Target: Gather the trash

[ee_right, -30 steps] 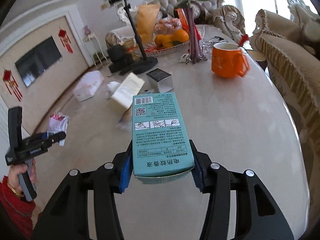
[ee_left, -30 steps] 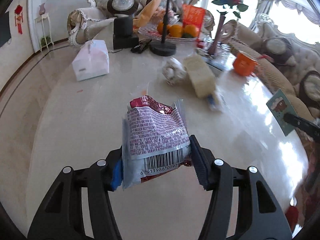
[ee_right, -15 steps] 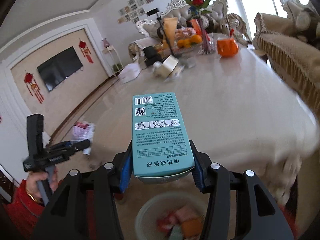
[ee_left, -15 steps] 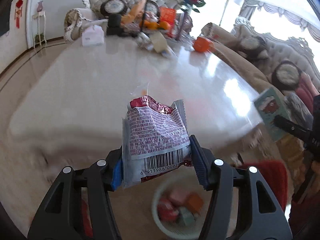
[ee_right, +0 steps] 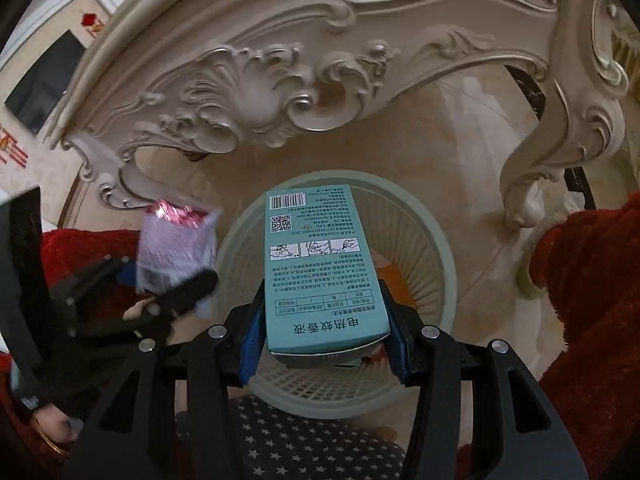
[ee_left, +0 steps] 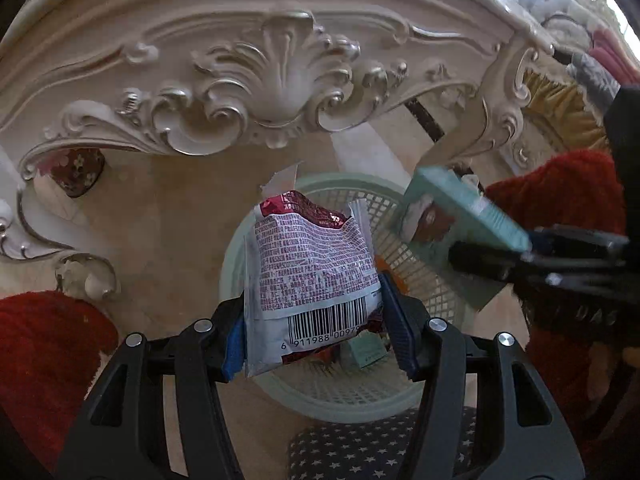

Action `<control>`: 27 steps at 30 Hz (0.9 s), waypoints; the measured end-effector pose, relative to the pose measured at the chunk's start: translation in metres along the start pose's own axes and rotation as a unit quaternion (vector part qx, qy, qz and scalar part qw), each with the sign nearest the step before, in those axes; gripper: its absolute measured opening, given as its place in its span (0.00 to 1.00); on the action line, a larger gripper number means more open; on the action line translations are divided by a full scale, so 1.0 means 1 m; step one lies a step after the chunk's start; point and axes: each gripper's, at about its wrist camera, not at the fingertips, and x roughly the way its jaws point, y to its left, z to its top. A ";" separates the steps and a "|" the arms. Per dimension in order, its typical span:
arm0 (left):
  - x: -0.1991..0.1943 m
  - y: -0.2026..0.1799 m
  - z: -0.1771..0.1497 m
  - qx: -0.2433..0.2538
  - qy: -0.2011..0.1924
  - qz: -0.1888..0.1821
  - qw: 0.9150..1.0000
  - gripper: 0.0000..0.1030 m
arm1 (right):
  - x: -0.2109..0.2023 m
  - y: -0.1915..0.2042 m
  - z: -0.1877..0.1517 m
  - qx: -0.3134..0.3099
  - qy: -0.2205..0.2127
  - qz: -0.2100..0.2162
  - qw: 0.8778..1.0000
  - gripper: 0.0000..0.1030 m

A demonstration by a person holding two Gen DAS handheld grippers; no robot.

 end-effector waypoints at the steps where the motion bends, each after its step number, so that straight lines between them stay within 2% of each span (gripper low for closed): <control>1: 0.001 -0.001 -0.001 0.001 -0.003 0.000 1.000 0.55 | -0.001 -0.001 0.001 0.001 -0.002 -0.001 1.000 0.47; 3: 0.001 0.001 -0.001 -0.001 -0.004 -0.001 1.000 0.55 | 0.002 -0.001 0.000 0.001 0.003 -0.003 1.000 0.47; 8: 0.012 0.006 0.001 -0.016 0.019 -0.002 1.000 0.64 | 0.006 -0.005 -0.011 0.008 0.006 -0.010 1.000 0.48; 13: 0.021 0.002 -0.004 -0.016 0.041 0.008 0.999 0.64 | 0.006 -0.013 -0.019 0.026 0.014 -0.030 0.999 0.66; 27: 0.027 -0.001 -0.007 -0.004 0.055 0.012 0.998 0.64 | 0.010 -0.021 -0.022 0.046 0.023 -0.040 0.998 0.66</control>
